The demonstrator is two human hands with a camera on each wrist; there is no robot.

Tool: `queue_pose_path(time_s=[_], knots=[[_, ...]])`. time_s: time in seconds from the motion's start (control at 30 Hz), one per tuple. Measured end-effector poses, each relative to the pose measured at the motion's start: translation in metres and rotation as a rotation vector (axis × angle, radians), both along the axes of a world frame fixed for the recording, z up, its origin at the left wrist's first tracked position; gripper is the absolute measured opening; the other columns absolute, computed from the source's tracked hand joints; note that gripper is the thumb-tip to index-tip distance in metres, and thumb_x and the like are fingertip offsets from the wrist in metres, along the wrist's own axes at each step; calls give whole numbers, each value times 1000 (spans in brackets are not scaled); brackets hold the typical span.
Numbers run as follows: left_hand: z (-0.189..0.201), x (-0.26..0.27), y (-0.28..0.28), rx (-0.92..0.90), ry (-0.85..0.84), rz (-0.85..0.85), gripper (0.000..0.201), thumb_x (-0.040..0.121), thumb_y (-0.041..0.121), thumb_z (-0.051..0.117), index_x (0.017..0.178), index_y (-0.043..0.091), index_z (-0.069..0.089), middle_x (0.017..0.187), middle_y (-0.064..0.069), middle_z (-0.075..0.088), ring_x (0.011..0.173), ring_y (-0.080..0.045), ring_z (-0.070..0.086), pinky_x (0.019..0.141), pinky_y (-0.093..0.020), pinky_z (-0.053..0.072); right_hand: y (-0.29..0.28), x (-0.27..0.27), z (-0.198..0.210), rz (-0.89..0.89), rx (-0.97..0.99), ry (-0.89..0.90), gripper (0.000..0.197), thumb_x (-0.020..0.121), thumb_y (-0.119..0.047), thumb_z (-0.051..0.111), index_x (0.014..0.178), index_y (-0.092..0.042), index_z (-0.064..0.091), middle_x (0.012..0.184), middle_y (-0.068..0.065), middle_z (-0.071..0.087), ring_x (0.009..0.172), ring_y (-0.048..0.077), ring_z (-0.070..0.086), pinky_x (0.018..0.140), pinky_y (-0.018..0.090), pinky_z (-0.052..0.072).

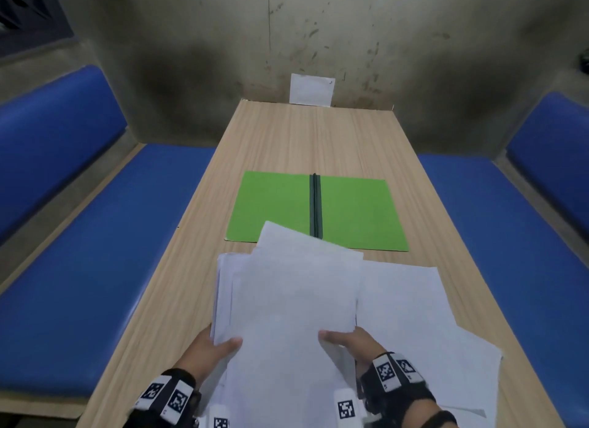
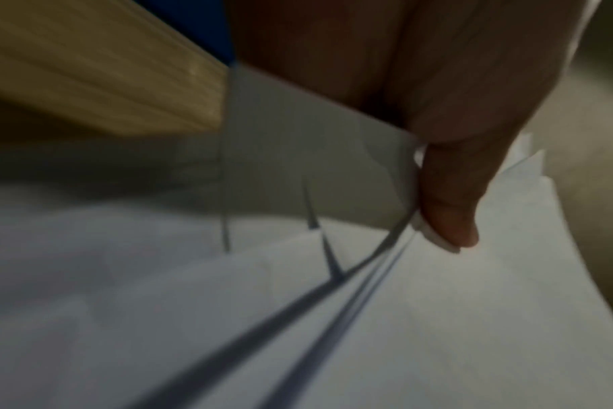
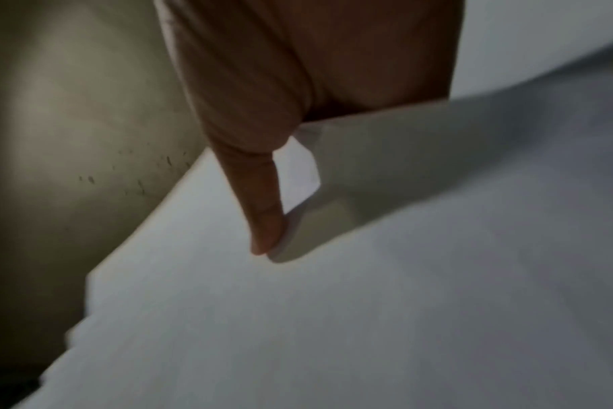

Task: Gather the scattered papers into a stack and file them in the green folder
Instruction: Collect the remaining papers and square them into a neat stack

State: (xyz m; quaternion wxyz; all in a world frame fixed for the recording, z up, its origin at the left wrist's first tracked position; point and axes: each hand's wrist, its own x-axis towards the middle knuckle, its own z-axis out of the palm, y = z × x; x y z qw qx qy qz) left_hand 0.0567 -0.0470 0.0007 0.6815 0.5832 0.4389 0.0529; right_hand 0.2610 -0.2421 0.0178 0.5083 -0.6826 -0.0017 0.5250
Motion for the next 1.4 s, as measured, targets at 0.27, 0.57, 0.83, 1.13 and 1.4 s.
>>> queue_pose_path(time_s=[0.27, 0.57, 0.83, 1.13, 1.4], knots=[[118, 3, 7, 214, -283, 49, 57, 42, 48, 80, 93, 25, 65, 77, 17, 75, 81, -7, 69, 78, -28, 48, 15, 5, 102, -80, 439, -397, 25, 70, -7, 77, 93, -14, 70, 86, -1, 77, 84, 14, 72, 70, 21, 57], [139, 7, -6, 373, -455, 5, 76, 33, 54, 85, 101, 30, 62, 93, 14, 75, 87, -5, 69, 71, -19, 55, 18, -7, 118, -19, 585, -553, 44, 66, -13, 81, 105, -16, 63, 96, -3, 76, 93, 12, 70, 72, 18, 54], [141, 14, -9, 377, -572, 95, 63, 27, 56, 86, 85, 37, 70, 84, 14, 75, 77, -4, 70, 61, -13, 53, 29, -4, 131, -131, 662, -564, 92, 35, -72, 75, 104, -13, 61, 92, 0, 70, 80, 9, 69, 66, 22, 54], [155, 34, -25, 504, -582, 462, 25, 68, 52, 58, 69, 29, 68, 75, 16, 71, 75, -10, 62, 66, -24, 49, 46, -6, 136, -318, 562, -602, 26, 79, -30, 68, 58, -17, 61, 52, -12, 57, 54, 5, 51, 58, 18, 41], [138, 30, -20, 482, -578, 381, 53, 54, 72, 64, 92, 34, 65, 87, 15, 70, 77, -5, 64, 61, -21, 53, 34, -6, 112, -186, 558, -512, 44, 56, -40, 83, 92, -22, 67, 73, -6, 74, 68, 7, 68, 58, 16, 52]])
